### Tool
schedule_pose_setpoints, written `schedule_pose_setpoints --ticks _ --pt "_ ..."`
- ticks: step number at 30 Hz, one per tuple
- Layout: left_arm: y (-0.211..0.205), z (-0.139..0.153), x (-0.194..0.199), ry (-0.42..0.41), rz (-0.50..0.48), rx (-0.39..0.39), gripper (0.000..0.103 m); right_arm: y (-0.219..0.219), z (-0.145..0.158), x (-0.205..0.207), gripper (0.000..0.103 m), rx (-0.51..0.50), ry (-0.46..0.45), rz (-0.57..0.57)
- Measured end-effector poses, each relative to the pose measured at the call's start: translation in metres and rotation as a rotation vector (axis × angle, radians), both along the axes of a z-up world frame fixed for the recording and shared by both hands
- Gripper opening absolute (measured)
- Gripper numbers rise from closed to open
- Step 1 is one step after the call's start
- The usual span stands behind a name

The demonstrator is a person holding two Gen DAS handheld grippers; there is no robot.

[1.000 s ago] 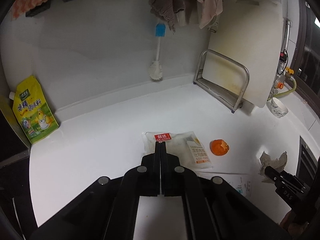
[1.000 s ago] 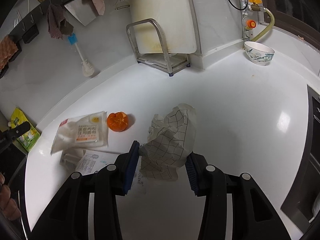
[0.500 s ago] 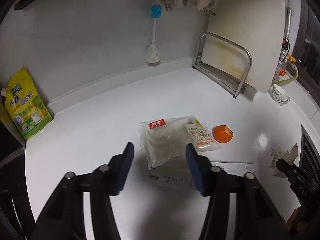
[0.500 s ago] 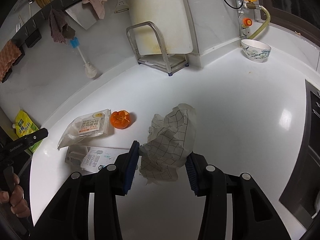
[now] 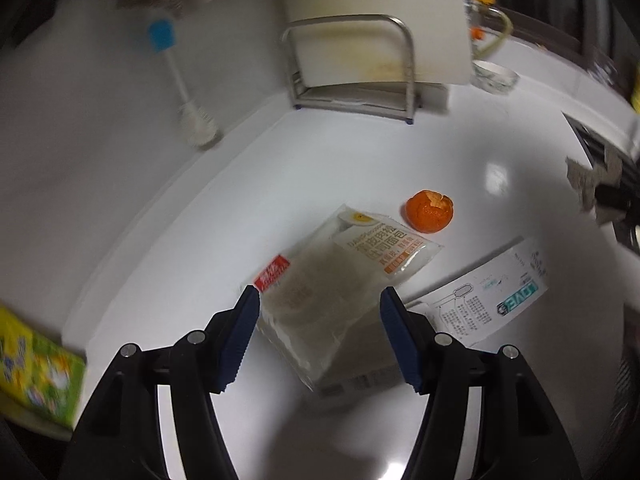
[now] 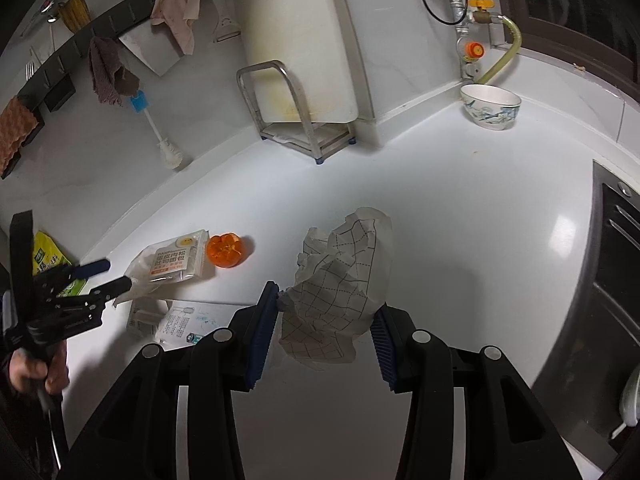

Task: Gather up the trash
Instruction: 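Grasp the clear bread bag corner with the left tool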

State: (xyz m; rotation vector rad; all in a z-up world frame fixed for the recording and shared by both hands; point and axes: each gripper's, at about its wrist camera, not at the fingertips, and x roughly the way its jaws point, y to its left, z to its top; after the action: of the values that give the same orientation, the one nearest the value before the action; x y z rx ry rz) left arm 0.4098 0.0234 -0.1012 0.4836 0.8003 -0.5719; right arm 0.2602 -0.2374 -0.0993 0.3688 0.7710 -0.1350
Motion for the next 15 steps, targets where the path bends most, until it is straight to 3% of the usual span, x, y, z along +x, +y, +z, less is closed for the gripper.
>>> schedule_pose_setpoints --ticks 7,15 --pt "-0.021 -0.010 0.002 -0.016 -0.264 0.109 0.066 -0.006 0.009 -0.016 0.043 -0.005 0.013 -0.036" --pt "-0.040 -0.031 0.013 -0.048 -0.342 0.217 0.066 -0.008 0.014 -0.028 0.044 0.024 0.008 -0.071"
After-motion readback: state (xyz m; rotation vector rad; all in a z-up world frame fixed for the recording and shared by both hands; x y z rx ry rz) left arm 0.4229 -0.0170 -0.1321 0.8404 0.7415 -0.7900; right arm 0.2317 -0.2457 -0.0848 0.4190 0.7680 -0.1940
